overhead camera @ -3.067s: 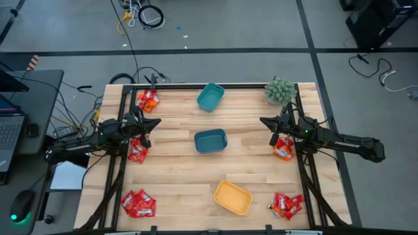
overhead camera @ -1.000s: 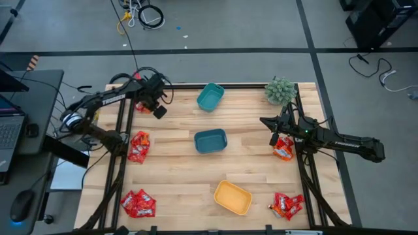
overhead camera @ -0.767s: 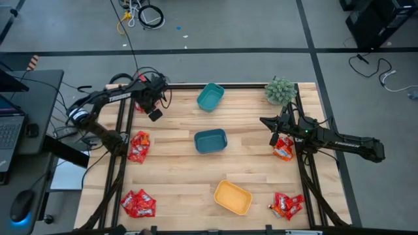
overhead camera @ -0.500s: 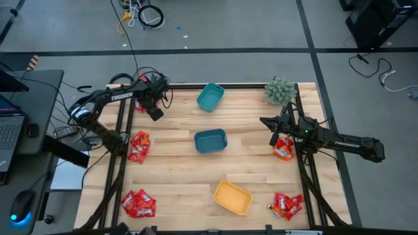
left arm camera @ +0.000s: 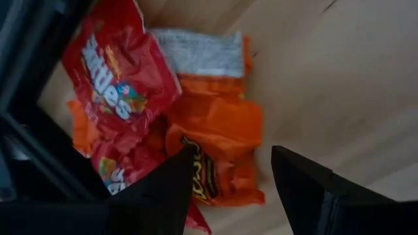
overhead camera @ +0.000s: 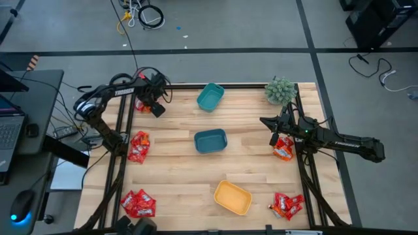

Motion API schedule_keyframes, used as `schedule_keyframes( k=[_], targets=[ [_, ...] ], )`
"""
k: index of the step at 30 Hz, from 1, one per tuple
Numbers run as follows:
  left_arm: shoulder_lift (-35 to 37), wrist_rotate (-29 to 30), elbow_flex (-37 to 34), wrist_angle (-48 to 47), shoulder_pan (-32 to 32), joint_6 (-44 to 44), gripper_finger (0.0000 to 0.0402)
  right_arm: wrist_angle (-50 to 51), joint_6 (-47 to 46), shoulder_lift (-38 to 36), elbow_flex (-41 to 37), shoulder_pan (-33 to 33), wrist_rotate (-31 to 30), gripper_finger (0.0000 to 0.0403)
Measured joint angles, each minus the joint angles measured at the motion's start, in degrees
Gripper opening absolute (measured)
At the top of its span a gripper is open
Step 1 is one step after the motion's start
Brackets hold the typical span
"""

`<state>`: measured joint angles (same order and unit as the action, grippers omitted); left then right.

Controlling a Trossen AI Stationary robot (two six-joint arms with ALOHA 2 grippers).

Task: Sort candy
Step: Put the orange chocolate into the blue bin

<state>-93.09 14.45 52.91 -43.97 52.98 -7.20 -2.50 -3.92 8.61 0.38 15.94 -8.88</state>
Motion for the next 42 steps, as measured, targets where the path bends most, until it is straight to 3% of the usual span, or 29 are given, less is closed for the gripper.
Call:
schedule_keyframes(
  k=[6, 9, 12, 16, 18, 31, 37, 42],
  targets=[
    [-1.8, 1.1, 1.0, 1.1, -0.5, 0.1, 0.0204, 0.0, 0.0, 0.0, 0.0, 0.0, 0.0, 0.0003],
    [-1.8, 1.5, 1.1, 1.2, -0.5, 0.0, 0.0183, 0.0, 0.0, 0.0, 0.0, 0.0, 0.0, 0.0003],
    [-1.8, 1.4, 1.1, 0.9, -0.5, -0.2, 0.0134, 0.0, 0.0, 0.0, 0.0, 0.0, 0.0, 0.0003],
    [-1.8, 0.9, 1.1, 0.9, -0.5, -1.9, 0.0037, 0.0, 0.0, 0.0, 0.0, 0.0, 0.0, 0.0003],
    [-1.8, 0.0, 1.2, 0.4, -0.6, -2.3, 0.0012, 0.0, 0.0, 0.0, 0.0, 0.0, 0.0, 0.0003],
    [1.9, -1.2, 11.1, -9.1, -6.4, -2.5, 0.0001, 0.0, 0.0, 0.0, 0.0, 0.0, 0.0, 0.0003],
    [6.5, -8.0, 17.9, -9.8, -14.9, -1.3, 0.0001, 0.0, 0.0, 0.0, 0.0, 0.0, 0.0, 0.0003],
    [8.9, -9.1, 22.5, -9.0, -26.3, -1.3, 0.0000, 0.0, 0.0, 0.0, 0.0, 0.0, 0.0, 0.0003]
  ],
)
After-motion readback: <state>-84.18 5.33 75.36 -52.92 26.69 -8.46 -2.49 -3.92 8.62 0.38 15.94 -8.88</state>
